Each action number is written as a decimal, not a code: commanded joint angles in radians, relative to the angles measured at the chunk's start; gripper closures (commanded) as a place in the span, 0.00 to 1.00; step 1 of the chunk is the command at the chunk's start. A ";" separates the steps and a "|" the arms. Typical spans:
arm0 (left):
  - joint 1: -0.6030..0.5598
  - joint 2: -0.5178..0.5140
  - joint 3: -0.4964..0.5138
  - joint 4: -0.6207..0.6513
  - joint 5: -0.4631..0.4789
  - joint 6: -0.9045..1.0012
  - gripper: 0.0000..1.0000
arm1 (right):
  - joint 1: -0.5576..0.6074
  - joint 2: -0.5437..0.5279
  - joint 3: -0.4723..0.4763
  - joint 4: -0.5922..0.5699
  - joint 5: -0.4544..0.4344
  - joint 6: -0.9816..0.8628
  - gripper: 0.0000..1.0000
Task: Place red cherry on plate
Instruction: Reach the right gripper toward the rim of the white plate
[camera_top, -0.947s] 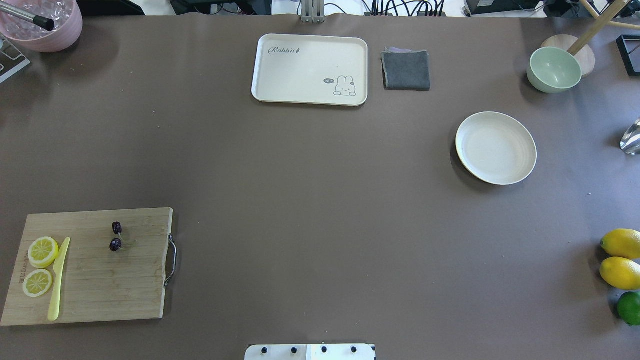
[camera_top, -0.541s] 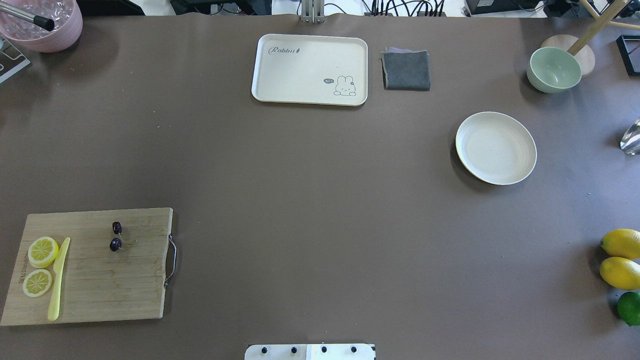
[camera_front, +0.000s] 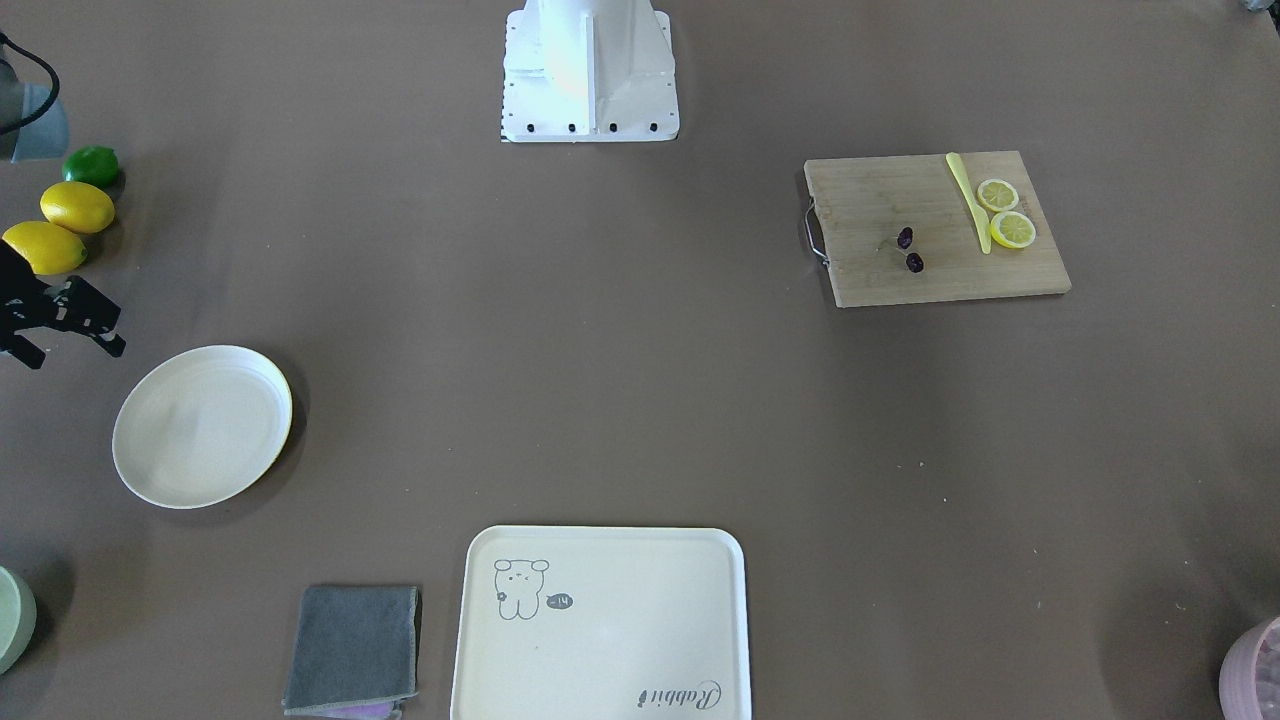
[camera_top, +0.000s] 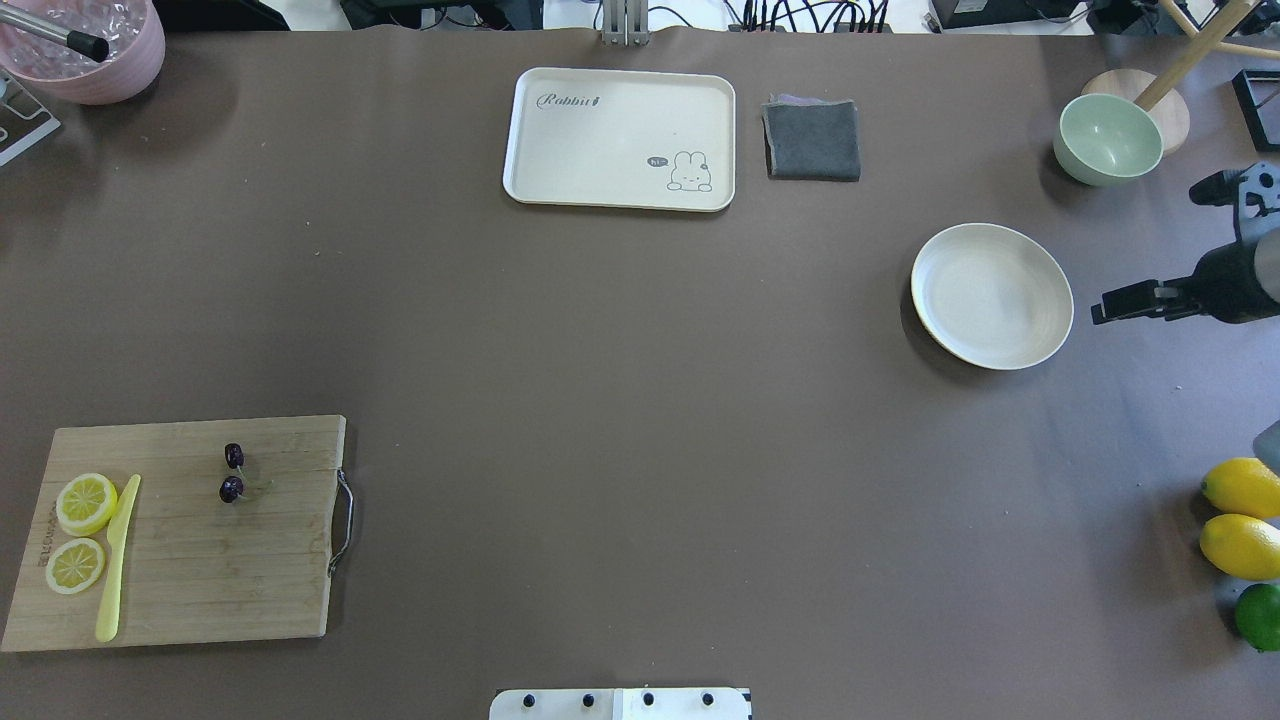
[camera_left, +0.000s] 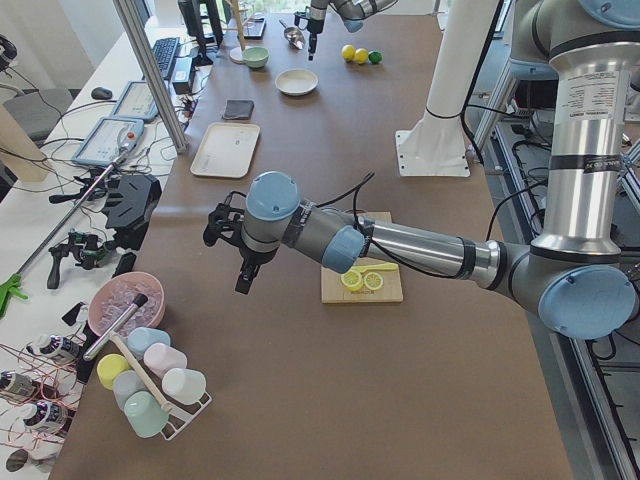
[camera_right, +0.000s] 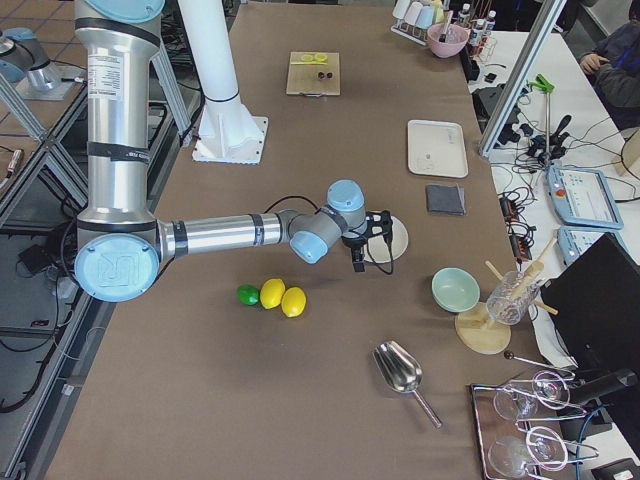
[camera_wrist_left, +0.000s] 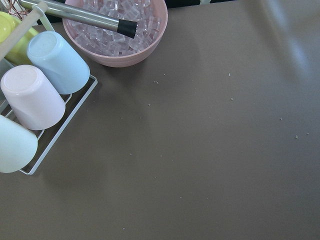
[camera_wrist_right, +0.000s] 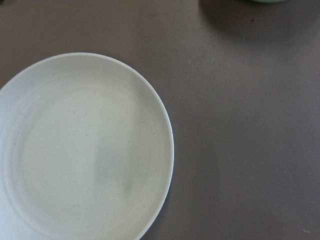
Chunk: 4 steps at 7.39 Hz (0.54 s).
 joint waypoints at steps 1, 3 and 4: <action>0.001 0.006 -0.001 -0.001 -0.001 0.001 0.02 | -0.087 0.035 -0.102 0.154 -0.094 0.195 0.23; 0.001 0.006 0.000 -0.003 0.001 0.001 0.02 | -0.092 0.051 -0.105 0.156 -0.097 0.285 0.68; 0.001 0.006 0.000 -0.003 0.001 0.003 0.02 | -0.093 0.060 -0.107 0.156 -0.097 0.299 1.00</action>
